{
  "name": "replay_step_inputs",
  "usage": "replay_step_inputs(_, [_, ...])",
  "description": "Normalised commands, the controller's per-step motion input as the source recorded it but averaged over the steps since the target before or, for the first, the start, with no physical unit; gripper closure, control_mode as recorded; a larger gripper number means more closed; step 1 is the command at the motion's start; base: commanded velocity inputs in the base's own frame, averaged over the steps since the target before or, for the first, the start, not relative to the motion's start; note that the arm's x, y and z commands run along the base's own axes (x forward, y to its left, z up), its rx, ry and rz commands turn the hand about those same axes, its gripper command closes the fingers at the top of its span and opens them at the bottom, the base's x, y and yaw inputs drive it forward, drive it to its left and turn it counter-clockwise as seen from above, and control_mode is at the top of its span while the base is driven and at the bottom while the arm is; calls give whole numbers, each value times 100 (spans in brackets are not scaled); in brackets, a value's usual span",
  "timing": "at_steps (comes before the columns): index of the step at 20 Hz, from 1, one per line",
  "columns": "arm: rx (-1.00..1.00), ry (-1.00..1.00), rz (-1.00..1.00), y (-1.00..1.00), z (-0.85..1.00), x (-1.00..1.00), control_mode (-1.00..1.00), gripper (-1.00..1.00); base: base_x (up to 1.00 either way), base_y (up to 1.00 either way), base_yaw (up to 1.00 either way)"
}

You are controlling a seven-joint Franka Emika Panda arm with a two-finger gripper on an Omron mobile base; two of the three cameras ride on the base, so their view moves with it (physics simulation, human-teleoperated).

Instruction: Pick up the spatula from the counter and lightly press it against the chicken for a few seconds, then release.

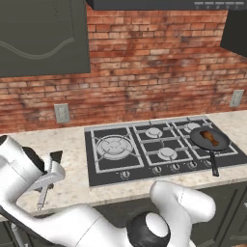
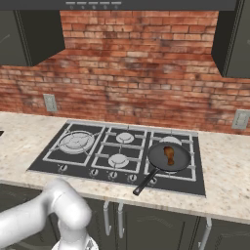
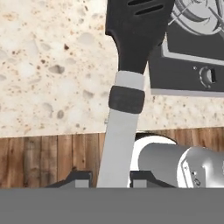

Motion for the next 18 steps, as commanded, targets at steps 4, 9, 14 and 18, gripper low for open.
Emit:
replay_step_inputs(4, [7, -8, 6, -95, 64, -57, -100, 100, 0, 0, 0])
replay_step_inputs(9, [15, -1, 6, -94, 74, -47, -100, 100, 0, 0, 0])
replay_step_inputs(14, [14, 1, 2, -95, 63, -41, -100, 100, 0, 0, 0])
replay_step_inputs(18, [9, 2, 2, -98, 50, -36, -100, 100, 0, 0, 0])
